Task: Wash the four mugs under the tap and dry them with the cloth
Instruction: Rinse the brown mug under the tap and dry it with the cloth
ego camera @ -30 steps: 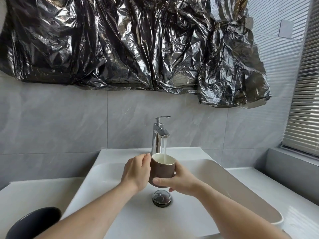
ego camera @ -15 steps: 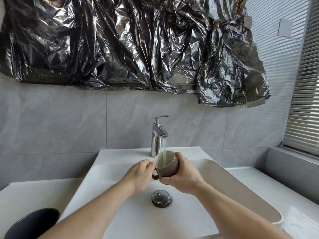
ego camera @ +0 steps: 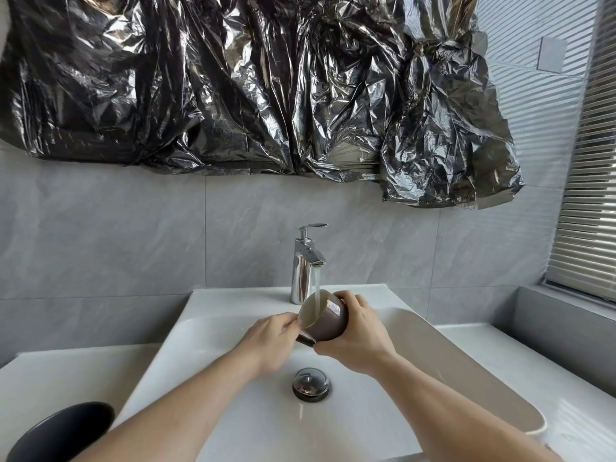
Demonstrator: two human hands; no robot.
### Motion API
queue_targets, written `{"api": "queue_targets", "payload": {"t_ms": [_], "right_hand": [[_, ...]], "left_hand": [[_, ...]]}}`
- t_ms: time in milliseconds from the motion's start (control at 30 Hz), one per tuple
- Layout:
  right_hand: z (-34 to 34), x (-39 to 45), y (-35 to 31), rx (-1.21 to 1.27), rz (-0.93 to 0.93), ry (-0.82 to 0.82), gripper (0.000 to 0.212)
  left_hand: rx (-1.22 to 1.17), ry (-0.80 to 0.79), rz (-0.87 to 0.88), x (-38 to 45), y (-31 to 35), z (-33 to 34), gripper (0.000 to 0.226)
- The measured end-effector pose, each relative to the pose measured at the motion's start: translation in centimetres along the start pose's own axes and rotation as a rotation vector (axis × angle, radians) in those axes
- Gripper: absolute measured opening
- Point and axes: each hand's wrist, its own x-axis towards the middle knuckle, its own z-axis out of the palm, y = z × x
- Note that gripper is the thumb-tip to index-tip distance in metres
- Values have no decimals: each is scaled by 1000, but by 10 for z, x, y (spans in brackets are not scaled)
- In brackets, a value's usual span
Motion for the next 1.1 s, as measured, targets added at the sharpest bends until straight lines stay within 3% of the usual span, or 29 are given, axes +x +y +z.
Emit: {"api": "queue_targets", "payload": {"t_ms": [433,633,800,1000,1100], "right_hand": [[-3,4,9,37,86,56,84],[-1,1,3,146,62,-50,84],[3,-2,0,171,-4,-154,82],[7,-3,0,217,-75,-192,76],[7,-4,-1,262,-78,-182,72]], "left_hand": [[-19,1,56,-2,3,2,34],[-28,20,42,-2,3,0,31],[-61,65,-47,-2,3,-4,46],[-16,71,-71,-2,4,-8,56],[21,94,-69,-3,7,-7,50]]}}
